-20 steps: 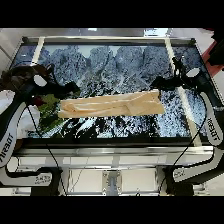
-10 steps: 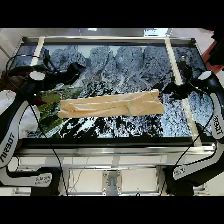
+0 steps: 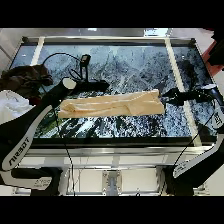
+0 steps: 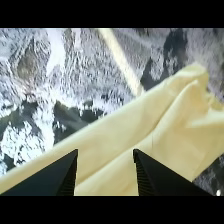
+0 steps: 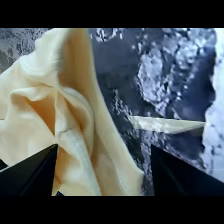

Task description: Fold the shirts.

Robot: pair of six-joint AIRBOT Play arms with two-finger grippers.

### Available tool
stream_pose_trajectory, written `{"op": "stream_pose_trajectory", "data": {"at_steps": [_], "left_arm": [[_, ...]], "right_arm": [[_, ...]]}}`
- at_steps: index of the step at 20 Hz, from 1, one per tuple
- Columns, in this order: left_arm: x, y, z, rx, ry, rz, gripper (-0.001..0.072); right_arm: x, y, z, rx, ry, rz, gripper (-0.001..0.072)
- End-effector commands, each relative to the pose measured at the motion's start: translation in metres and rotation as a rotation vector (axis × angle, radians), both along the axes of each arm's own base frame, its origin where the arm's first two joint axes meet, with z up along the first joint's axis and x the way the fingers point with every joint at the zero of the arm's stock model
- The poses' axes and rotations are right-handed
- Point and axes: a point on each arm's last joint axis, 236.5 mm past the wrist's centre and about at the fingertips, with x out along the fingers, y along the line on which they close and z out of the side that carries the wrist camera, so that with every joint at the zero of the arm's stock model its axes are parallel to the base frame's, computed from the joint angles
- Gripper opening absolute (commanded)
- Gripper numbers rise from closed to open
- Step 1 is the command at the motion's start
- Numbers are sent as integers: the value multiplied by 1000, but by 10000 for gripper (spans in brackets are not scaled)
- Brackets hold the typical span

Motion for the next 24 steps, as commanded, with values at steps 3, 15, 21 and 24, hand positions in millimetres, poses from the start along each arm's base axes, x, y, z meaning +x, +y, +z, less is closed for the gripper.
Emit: {"op": "stream_pose_trajectory", "data": {"at_steps": [3, 15, 21, 24], "left_arm": [[-28, -6, -57, 121, 163, -43, 419], [-43, -7, -81, 180, 193, -138, 12], [-61, 1, -112, 170, 414, -29, 10], [-73, -1, -132, 189, 481, -50, 10]], "right_arm": [[18, 24, -4, 161, -51, -26, 654], [-5, 123, -2, 222, 56, 198, 70], [-13, 131, 78, 218, -68, 277, 30], [-15, 143, 139, 173, -166, 306, 30]]}}
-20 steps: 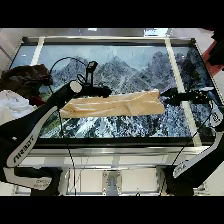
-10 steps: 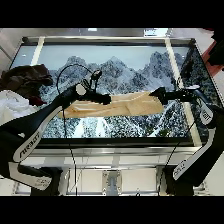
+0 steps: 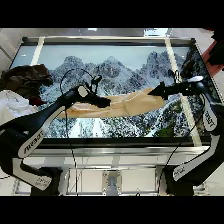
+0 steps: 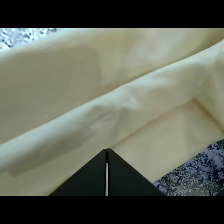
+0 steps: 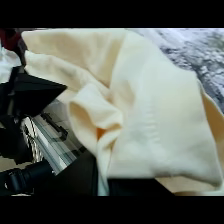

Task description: Fold the shirts.

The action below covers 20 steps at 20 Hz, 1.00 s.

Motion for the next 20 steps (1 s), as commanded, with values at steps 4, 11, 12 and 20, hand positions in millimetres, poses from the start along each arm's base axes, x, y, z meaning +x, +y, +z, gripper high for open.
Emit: {"op": "stream_pose_trajectory", "data": {"at_steps": [4, 11, 12, 20], "left_arm": [[-8, -8, -25, 15, 93, 5, 10], [46, 47, 56, 206, -91, -42, 11], [63, 81, 80, 287, -151, 9, 11], [75, 280, 219, 494, -323, 426, 12]], "right_arm": [[-20, 66, 118, -65, -228, 136, 29], [-37, 196, 153, -82, -349, 230, 29], [-37, 214, 155, -81, -381, 226, 29], [-8, 372, 125, 0, -538, -25, 31]]}}
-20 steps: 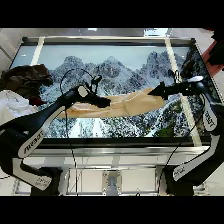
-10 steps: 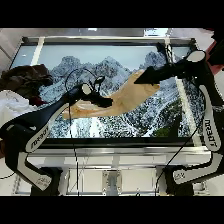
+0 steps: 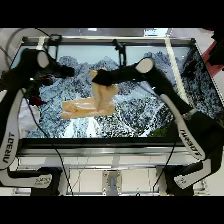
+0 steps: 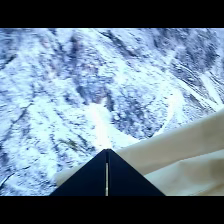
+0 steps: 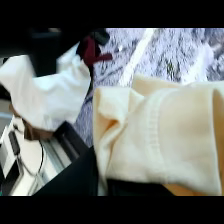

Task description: Fold the shirts.

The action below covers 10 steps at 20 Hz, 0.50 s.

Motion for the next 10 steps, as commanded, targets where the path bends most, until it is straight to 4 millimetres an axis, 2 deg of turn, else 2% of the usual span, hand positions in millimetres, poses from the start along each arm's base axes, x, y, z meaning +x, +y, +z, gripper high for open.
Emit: {"op": "stream_pose_trajectory", "data": {"at_steps": [1, 2, 3, 4, 5, 7, 10], "left_arm": [[-19, 61, 32, 51, -12, 124, 12], [-23, 62, 32, 63, 1, 113, 12], [-25, 61, 31, 64, 9, 104, 12], [-24, 58, 30, 53, 10, 100, 12], [-24, 58, 31, 50, 7, 100, 12], [-22, 57, 32, 46, -2, 98, 12], [-22, 54, 32, 31, -1, 94, 12]], "right_arm": [[21, 63, -25, 81, -60, -164, 33], [22, 76, -35, 105, -43, -195, 82], [22, 87, -42, 145, 2, -228, 295], [18, 94, -45, 178, 50, -237, 476], [13, 98, -45, 192, 79, -230, 505], [8, 98, -37, 211, 102, -214, 504], [18, 77, -28, 146, 5, -179, 503]]}}
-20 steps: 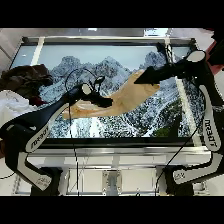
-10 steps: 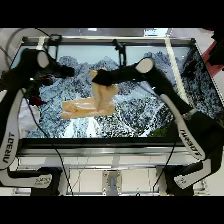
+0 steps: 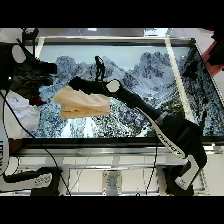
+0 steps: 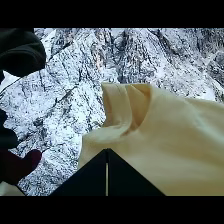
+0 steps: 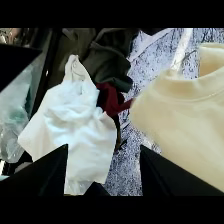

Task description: Fold the shirts.

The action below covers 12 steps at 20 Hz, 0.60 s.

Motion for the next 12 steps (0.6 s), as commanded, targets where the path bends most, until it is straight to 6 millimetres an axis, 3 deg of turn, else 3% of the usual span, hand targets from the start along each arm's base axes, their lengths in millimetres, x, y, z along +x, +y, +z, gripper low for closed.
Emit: {"op": "stream_pose_trajectory", "data": {"at_steps": [1, 3, 6, 8, 10, 12], "left_arm": [[-1, -1, 1, -10, 0, -1, 12], [-1, -1, 1, -11, 0, -1, 12], [-1, -2, 1, -16, 1, -2, 12], [0, -5, 1, -29, -3, -5, 12], [2, -10, 2, -51, -11, -12, 12], [6, -16, 2, -69, -22, -19, 12]], "right_arm": [[10, -20, -2, -78, -67, 20, 503], [22, -53, -27, -208, -76, 55, 502], [41, -133, -83, -490, 30, 25, 501], [53, -182, -110, -601, 139, -69, 503], [56, -201, -128, -584, 243, -91, 504], [55, -206, -145, -517, 339, -78, 504]]}}
